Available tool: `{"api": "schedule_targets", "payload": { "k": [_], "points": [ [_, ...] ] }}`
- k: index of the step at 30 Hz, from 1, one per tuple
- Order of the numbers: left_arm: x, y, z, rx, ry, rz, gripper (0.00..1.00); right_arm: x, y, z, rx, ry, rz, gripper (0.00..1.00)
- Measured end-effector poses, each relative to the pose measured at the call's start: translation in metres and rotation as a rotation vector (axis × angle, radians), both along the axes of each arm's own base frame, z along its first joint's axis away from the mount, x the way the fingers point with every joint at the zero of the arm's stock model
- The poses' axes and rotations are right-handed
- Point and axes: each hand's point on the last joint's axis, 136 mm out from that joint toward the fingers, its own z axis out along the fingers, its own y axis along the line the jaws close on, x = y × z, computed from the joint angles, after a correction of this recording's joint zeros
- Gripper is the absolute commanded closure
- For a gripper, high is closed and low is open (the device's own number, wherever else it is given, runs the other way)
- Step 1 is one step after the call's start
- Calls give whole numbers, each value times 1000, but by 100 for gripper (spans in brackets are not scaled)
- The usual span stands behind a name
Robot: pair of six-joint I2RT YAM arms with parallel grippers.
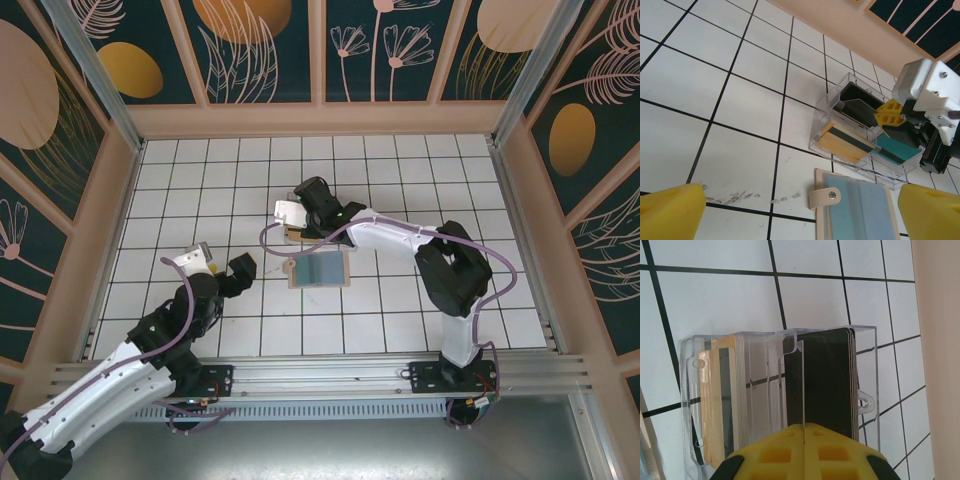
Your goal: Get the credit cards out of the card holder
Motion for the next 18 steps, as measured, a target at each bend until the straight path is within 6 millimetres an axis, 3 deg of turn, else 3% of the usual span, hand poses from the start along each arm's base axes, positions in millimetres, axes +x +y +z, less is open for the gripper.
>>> {"api": "schedule_targets", "payload": {
  "k": [5,11,18],
  "points": [
    [0,-1,-6,14,17,-4,1,3,-4,-5,-3,2,-40,61],
    [0,-2,-6,12,18,-7,1,13,-10,-14,-28,-23,-97,61],
    [0,-2,-6,11,19,-11,1,29,-14,-3,-3,-95,-169,61]
  ]
}}
